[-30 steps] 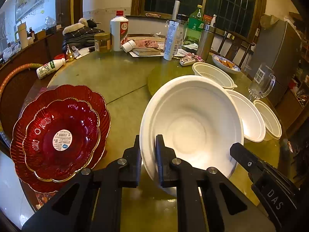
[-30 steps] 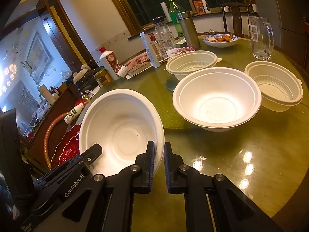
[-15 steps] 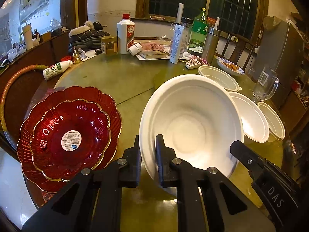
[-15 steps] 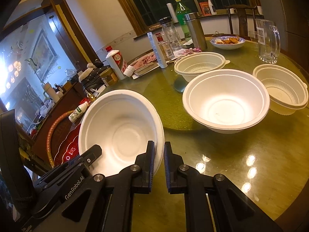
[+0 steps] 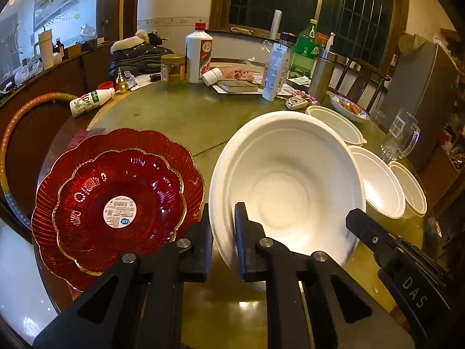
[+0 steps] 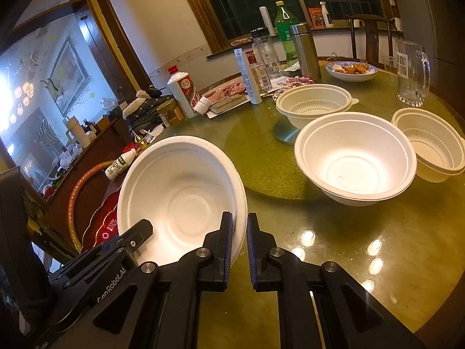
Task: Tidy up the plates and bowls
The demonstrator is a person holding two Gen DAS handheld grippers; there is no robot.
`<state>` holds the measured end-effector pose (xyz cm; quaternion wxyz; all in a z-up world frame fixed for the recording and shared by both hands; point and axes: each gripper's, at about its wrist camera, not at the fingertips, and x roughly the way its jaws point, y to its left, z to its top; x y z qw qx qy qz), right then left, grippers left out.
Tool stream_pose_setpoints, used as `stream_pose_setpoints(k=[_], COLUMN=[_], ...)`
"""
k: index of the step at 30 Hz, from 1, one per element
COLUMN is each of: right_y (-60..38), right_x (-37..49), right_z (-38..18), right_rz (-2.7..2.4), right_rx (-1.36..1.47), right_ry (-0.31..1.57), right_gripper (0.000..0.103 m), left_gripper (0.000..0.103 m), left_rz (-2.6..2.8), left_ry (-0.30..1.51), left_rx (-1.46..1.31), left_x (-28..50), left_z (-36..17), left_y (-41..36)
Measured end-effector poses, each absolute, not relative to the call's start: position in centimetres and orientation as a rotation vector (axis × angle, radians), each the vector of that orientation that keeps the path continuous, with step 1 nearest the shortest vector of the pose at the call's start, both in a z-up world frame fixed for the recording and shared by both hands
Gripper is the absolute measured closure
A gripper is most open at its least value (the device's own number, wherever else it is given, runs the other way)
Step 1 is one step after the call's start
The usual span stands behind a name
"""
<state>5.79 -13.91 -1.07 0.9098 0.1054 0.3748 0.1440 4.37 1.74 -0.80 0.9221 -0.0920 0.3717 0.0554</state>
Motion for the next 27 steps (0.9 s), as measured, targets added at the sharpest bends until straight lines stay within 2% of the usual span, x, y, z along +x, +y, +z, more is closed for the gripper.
stream_pose_setpoints(k=[27], right_y=[-14.43], right_x=[5.83], right_z=[-0.86], right_rz=[0.299], right_rx=[0.222], right_ry=[0.772], right_gripper=[0.094], left_gripper=[0.091], left_rz=[0.111], left_ry=[0.766], left_rx=[-0.176], left_x=[4.82], left_z=[-0.83], left_y=[1.16])
